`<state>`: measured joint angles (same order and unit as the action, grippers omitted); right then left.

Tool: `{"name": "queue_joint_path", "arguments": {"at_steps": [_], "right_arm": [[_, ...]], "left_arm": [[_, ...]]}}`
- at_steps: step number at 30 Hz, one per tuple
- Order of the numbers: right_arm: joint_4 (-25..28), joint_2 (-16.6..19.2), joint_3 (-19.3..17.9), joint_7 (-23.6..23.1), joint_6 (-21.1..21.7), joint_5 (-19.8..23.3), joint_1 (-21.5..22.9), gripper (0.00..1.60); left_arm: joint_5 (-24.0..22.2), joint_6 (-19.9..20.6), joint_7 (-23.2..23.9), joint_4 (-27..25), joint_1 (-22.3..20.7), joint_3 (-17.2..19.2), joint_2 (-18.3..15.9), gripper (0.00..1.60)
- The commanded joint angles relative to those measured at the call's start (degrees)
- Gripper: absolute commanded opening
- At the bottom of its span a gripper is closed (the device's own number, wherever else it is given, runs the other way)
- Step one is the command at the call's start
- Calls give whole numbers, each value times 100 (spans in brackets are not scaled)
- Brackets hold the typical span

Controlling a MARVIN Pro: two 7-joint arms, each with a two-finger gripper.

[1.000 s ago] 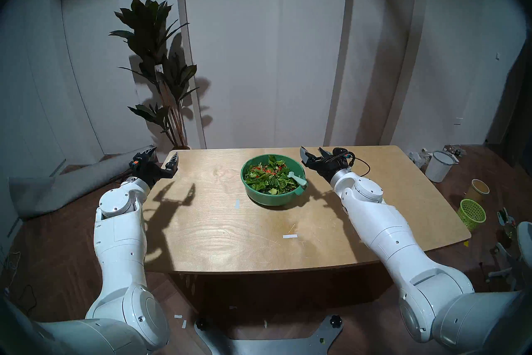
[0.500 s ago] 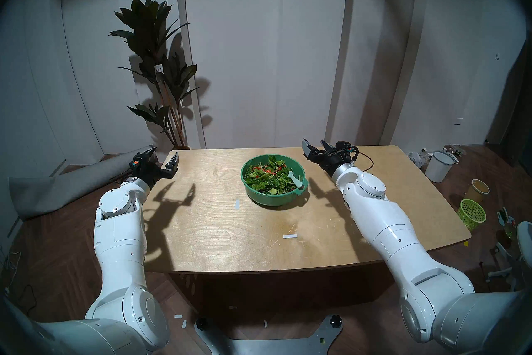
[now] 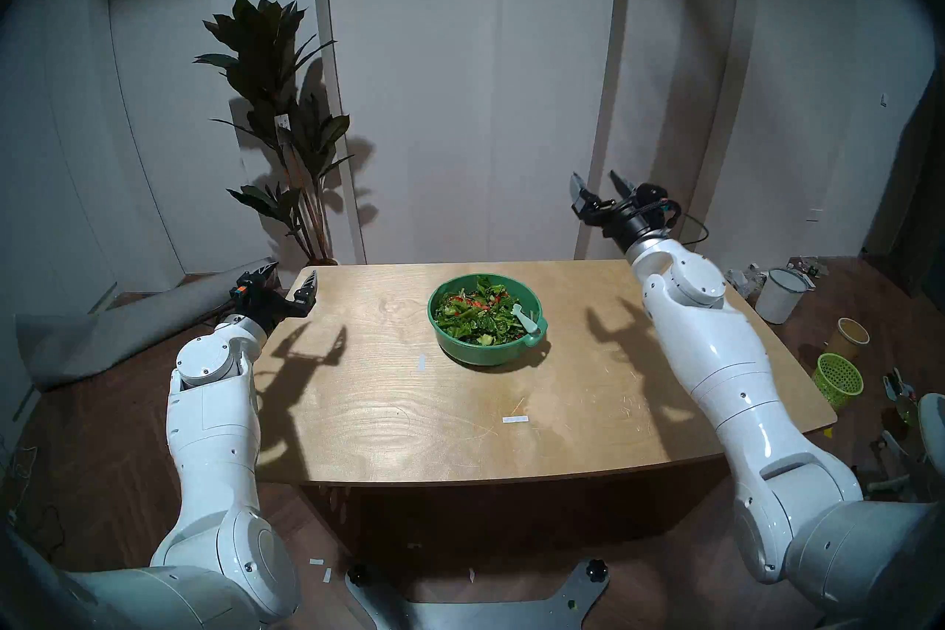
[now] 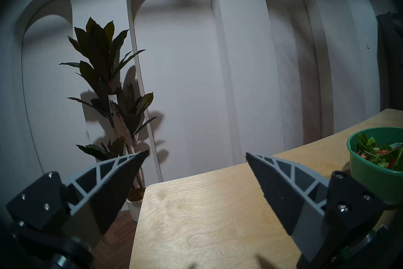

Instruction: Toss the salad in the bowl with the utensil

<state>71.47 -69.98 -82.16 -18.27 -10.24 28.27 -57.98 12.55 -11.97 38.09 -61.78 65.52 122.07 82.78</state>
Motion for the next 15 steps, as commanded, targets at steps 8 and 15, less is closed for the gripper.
{"name": "queue_joint_path", "arguments": {"at_steps": [8,15], "right_arm": [[1211,1133,-1198,370,-367,-939,-812,160],[866,881,-1683,615,-244,-958,-1425,160]], "left_arm": [[-31,-18,-16,-76,-109,-19,-44,160],[-44,-20,-24,-69,-105,-33,-53,160]]}}
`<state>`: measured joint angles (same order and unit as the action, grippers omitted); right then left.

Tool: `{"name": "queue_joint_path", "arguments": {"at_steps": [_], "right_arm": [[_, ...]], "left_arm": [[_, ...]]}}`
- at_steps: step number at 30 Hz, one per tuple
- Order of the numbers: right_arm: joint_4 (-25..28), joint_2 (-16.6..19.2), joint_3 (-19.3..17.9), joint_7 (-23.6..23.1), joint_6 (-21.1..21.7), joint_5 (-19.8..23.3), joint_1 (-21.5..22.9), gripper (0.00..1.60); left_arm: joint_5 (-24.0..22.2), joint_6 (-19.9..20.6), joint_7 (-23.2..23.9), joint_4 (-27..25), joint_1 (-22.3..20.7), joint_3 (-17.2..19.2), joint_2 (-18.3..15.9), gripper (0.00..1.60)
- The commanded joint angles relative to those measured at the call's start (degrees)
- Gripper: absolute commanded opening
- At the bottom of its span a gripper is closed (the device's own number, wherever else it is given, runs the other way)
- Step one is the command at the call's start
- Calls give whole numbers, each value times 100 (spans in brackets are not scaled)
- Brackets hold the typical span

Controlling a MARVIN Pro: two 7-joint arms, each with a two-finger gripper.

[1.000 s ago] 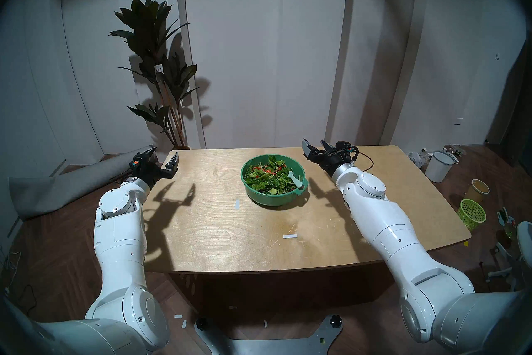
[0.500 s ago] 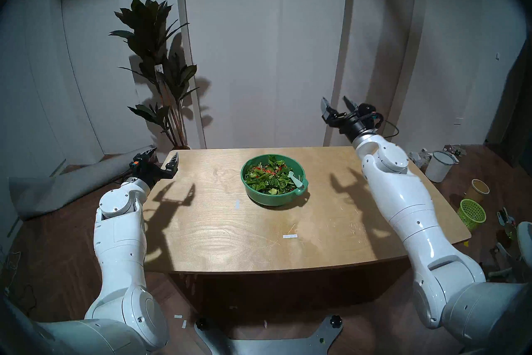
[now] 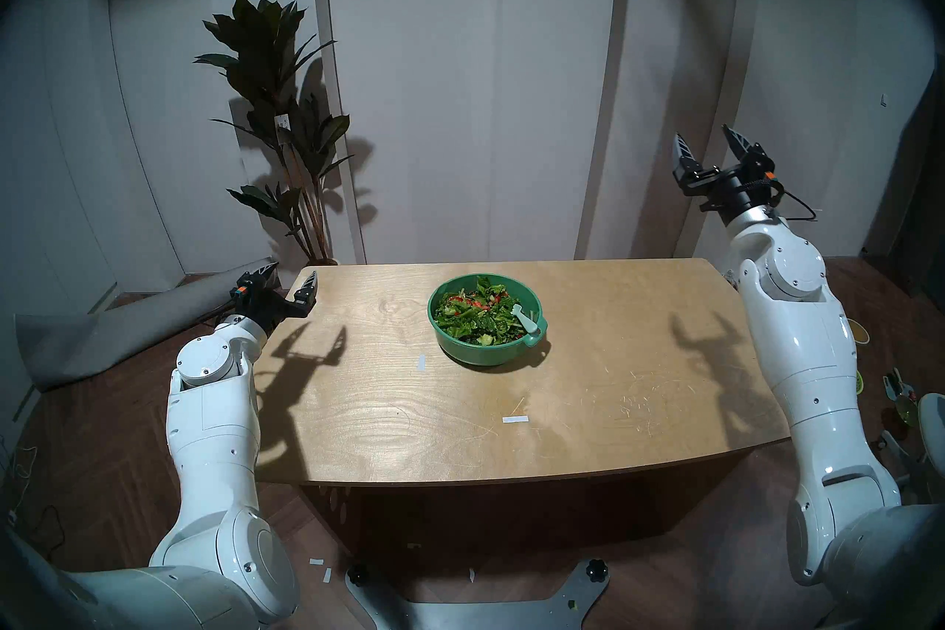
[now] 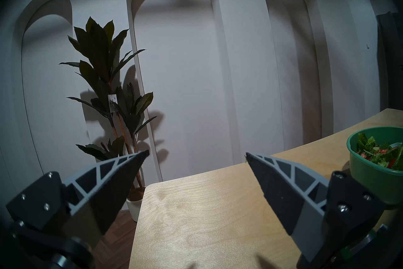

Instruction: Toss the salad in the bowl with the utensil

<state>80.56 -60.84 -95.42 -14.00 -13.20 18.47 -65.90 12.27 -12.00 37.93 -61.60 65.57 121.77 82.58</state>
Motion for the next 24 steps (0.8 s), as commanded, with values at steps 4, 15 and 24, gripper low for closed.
{"name": "queue_joint_path", "arguments": {"at_steps": [4,15,24], "right_arm": [[-226,-259,-557,289,87,126,-907,160],[61,-811,-962,374,-96,213,-1764,160],[771,-1236,-1415,409,-240,201,-2544,160]], "left_arm": [[-23,-18,-12,-83,-107,-11,-39,160],[-43,-18,-24,-82,-107,-31,-52,160],[-62,-13,-34,-93,-103,-47,-59,160]]}}
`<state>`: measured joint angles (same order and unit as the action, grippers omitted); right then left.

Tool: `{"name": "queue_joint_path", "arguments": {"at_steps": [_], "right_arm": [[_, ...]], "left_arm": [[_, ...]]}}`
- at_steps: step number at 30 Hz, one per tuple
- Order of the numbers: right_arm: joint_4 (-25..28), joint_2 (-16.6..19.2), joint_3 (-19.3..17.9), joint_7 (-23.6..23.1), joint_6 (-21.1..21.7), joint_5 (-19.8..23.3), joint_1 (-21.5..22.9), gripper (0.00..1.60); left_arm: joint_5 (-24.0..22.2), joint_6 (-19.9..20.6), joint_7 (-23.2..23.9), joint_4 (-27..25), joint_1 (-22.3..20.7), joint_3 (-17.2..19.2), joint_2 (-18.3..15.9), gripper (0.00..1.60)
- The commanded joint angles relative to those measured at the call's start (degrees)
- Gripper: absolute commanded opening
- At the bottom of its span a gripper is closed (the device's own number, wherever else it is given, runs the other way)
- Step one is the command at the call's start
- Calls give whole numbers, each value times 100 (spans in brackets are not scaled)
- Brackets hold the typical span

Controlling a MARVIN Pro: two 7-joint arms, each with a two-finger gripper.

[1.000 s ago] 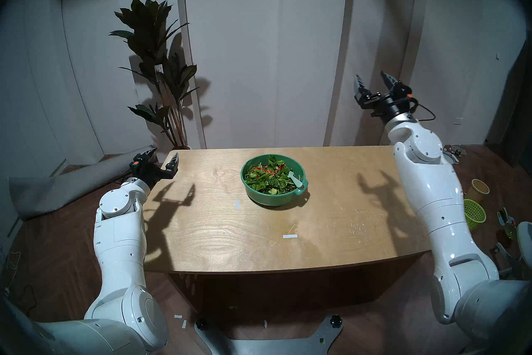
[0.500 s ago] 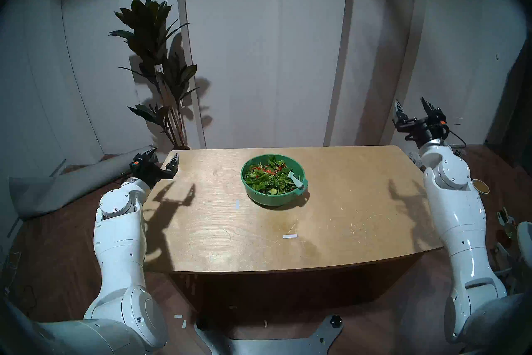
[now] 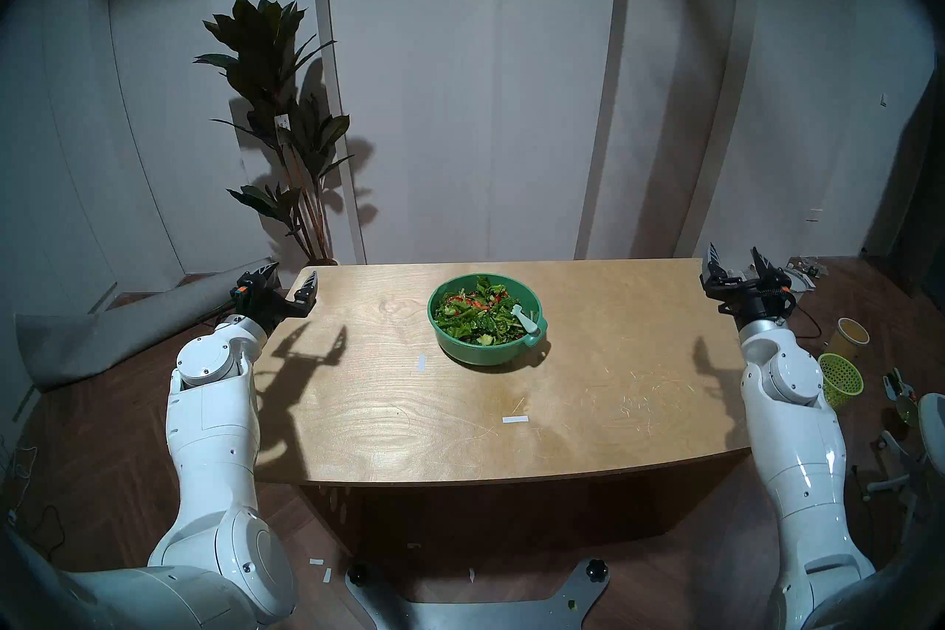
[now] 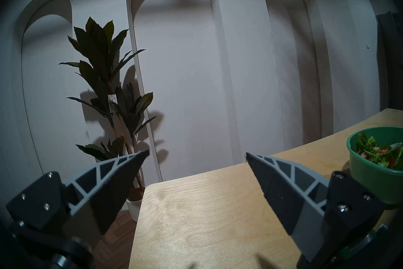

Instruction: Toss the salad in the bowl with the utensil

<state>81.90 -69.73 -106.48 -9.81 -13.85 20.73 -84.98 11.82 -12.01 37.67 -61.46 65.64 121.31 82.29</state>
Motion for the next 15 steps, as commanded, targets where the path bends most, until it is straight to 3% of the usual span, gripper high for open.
{"name": "queue_joint_path", "arguments": {"at_steps": [1,8,15], "right_arm": [[620,-406,-357,-37,-173,-51,-630,160],[1246,-502,-413,114,75,18,-1195,160],[1435,-443,-366,201,476,-18,-1240,160]], "left_arm": [[-19,-10,-9,-109,-108,-2,-31,160],[-30,5,-20,-128,-99,-14,-33,160],[-39,19,-29,-143,-90,-25,-36,160]]}}
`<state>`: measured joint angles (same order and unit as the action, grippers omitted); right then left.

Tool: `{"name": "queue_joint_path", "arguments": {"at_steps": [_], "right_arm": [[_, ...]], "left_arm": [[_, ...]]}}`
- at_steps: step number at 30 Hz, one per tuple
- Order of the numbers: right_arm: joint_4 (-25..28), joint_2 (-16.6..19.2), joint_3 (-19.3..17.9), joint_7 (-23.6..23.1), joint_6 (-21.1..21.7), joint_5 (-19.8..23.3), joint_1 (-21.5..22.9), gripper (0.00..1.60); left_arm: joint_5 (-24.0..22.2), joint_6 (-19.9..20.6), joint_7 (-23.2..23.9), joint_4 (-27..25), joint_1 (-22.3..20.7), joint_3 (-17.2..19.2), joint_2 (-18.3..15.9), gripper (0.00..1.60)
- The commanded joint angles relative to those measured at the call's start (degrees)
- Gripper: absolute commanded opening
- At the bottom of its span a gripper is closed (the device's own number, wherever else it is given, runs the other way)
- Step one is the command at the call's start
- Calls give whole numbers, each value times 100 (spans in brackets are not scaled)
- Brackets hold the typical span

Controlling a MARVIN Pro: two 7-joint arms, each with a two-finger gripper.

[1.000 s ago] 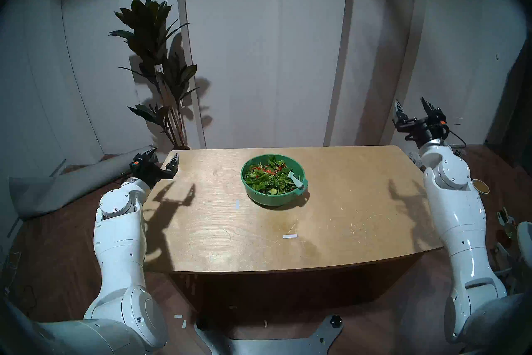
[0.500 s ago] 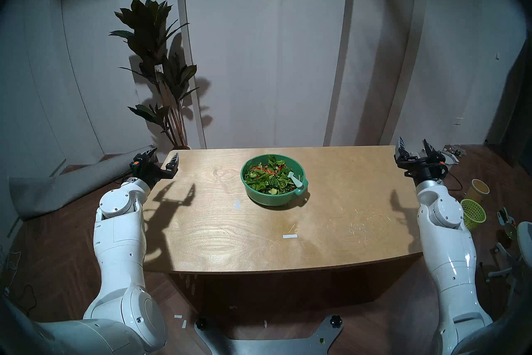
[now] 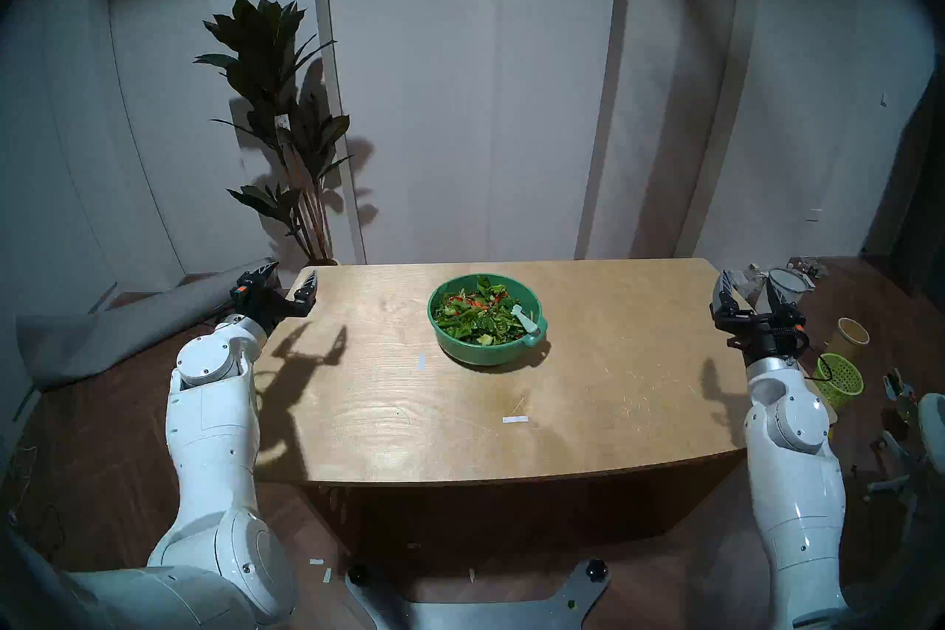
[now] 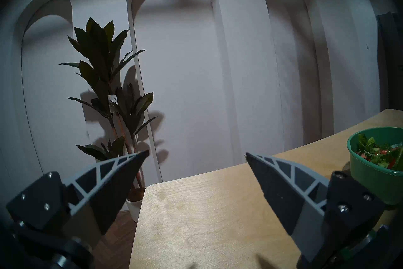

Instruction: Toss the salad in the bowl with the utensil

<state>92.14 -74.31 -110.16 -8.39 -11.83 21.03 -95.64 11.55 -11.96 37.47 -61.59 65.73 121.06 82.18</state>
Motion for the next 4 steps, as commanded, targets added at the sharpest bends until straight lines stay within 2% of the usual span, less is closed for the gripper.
{"name": "queue_joint_path", "arguments": {"at_steps": [1,4], "right_arm": [[398,25,6,63,305,-51,-157,160],[339,104,45,55,480,-87,-91,160]], "left_arm": [[-14,15,-10,-131,-99,-2,-26,160],[-18,16,-14,-131,-97,-7,-29,160]]}}
